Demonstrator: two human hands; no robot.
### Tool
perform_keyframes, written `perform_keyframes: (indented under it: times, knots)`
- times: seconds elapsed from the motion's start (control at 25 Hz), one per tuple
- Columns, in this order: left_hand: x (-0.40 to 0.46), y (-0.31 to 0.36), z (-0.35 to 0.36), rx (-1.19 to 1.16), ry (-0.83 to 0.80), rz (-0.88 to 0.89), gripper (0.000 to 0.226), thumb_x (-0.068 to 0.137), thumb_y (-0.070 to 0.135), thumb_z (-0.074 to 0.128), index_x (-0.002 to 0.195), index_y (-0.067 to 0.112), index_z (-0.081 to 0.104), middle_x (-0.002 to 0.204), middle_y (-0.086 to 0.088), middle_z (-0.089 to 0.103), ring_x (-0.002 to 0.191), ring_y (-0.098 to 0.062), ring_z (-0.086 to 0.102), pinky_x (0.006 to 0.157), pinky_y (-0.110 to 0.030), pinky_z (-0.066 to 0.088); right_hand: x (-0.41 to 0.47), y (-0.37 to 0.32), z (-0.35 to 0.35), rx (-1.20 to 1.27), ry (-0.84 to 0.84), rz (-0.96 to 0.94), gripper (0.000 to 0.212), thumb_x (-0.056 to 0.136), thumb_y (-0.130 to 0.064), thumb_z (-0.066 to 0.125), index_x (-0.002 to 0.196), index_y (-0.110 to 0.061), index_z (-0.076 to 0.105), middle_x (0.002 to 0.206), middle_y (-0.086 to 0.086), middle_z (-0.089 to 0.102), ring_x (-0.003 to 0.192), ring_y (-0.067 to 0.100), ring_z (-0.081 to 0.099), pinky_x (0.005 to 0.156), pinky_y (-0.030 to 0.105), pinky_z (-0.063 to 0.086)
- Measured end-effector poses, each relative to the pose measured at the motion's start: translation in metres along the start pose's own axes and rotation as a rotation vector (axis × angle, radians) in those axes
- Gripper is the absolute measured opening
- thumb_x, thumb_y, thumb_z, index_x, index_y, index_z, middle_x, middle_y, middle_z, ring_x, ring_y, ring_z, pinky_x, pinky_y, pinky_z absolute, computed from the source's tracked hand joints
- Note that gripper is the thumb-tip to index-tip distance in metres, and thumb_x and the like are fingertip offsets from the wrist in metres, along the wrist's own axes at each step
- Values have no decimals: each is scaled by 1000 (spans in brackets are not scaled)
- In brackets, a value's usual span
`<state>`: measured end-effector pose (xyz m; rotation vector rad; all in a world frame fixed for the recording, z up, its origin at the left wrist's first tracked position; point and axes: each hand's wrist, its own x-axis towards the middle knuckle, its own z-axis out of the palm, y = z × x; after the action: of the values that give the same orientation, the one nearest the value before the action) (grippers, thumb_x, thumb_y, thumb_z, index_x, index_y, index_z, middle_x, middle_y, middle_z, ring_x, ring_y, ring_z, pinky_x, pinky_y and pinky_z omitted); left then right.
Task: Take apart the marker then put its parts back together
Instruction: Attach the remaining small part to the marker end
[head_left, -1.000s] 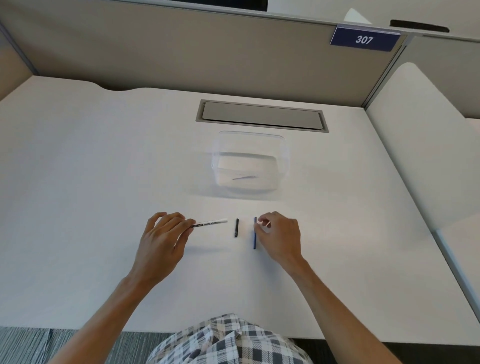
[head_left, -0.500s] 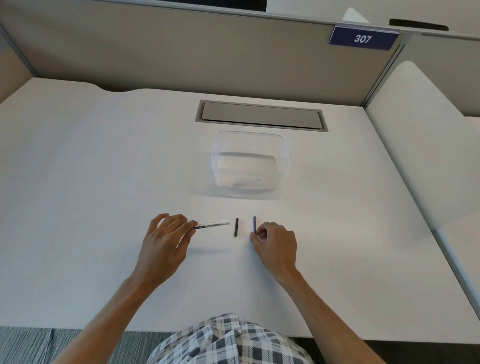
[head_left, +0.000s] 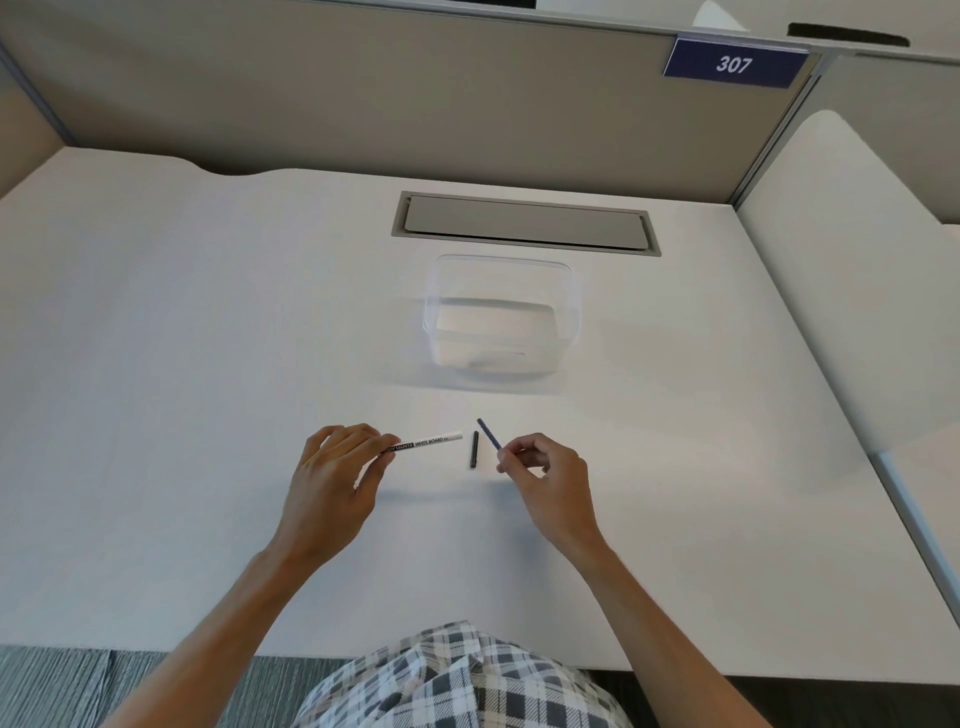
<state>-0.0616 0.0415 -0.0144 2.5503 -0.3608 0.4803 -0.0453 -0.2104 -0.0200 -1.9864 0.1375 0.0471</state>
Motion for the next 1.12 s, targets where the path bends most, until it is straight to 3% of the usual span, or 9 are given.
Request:
perform_keyframes:
  times: [0.2,0.44,0.68,1.04,1.12]
  knots:
    - [0,2,3,-21,-6,-25,25,94,24,50,103,15,71,95,5,70,93,-15,60,91,-32,41,-11,-9,-6,192,-3,-51,11,87,-17,72,81,-26,72,78,-10,75,80,6,69,67,9,45]
    - [2,2,2,-41,-9,-12,25,94,24,49,103,15,70,96,5,70,93,-13,59,92,-30,40,-13,-13,-10,147,-4,-72,12,87,-19,74,80,-29,73,80,-18,74,80,1,67,72,2,37]
    - [2,4,1,-44,-21,-29,21,92,18,54,104,14,71,98,4,70,93,-18,62,93,-28,38,-13,-18,-15,151,-1,-49,13,87,-21,74,79,-32,73,84,-20,74,83,0,67,80,26,38]
    - [4,6,-3,-29,-42,6,23,93,22,52,104,15,71,97,4,69,92,-19,61,93,-30,39,-7,-21,-18,209,-72,-6,13,90,-19,71,83,-29,77,87,-17,76,86,3,67,81,30,44]
    - [4,8,-4,-33,-44,18,26,94,25,49,104,15,71,95,5,69,94,-17,60,94,-28,38,-5,-23,-18,293,-102,31,16,93,-13,66,89,-22,78,88,-13,77,89,8,67,81,24,46]
